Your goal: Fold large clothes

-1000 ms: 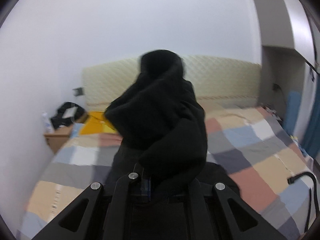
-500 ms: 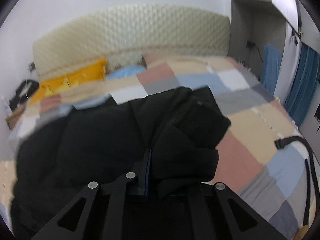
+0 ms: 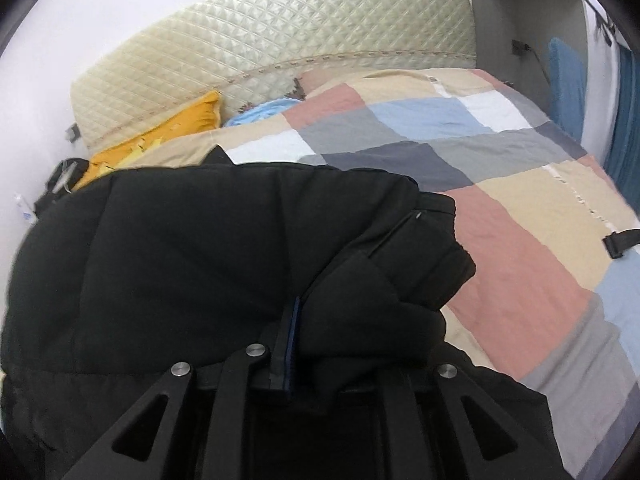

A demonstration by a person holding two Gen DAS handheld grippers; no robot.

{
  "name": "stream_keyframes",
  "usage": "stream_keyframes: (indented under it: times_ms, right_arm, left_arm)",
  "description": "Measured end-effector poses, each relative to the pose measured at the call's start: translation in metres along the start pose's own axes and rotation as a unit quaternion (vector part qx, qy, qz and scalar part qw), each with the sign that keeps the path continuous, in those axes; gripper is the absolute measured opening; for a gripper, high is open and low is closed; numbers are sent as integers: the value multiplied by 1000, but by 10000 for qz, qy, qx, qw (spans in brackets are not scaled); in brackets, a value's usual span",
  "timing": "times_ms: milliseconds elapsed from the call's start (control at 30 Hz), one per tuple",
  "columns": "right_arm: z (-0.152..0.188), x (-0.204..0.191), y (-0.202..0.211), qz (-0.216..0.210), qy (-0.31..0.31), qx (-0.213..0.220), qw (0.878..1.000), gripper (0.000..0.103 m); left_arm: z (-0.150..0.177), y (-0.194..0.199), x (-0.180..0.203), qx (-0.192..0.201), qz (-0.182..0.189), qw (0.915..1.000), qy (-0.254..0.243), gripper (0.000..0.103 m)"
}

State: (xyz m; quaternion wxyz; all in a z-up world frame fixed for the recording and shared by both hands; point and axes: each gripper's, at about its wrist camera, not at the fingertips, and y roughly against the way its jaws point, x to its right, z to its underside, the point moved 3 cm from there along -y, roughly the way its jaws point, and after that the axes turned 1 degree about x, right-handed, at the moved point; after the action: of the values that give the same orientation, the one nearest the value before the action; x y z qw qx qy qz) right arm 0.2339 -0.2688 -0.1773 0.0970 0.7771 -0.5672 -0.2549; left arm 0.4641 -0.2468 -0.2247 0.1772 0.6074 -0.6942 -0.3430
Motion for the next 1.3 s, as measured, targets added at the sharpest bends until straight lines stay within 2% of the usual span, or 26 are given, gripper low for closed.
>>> stream_keyframes:
  times_ms: [67, 167, 233, 367, 433, 700, 933, 1100, 1300]
  right_arm:
    - [0, 5, 2, -112, -169, 40, 9998, 103]
    - [0, 7, 2, -78, -277, 53, 9996, 103]
    - [0, 6, 5, -22, -254, 79, 9996, 103]
    - [1, 2, 11, -6, -169, 151, 9997, 103]
    - [1, 1, 11, 56, -120, 164, 9998, 103]
    - [-1, 5, 22, 291, -56, 220, 9993, 103]
    - [-6, -4, 32, 408, 82, 324, 9986, 103]
    - [-7, -14, 43, 448, 123, 393, 9981, 103]
    - [-2, -28, 47, 478, 286, 372, 9978, 103]
  left_arm:
    - [-2, 6, 2, 53, -276, 9996, -77, 19]
    - [-3, 24, 3, 213, -428, 9988, -134, 34]
    - [-4, 39, 1, 279, -353, 9989, -100, 50]
    - [-9, 69, -16, 377, -95, 9992, 97, 57]
    - [-10, 87, -28, 442, 61, 9987, 235, 63]
    - [-15, 167, -96, 461, 329, 9945, 884, 64]
    - [-8, 248, -145, 727, 264, 9938, 801, 63]
    - [14, 299, -170, 841, 403, 9920, 847, 64]
    - [61, 340, -179, 638, 743, 9918, 822, 64]
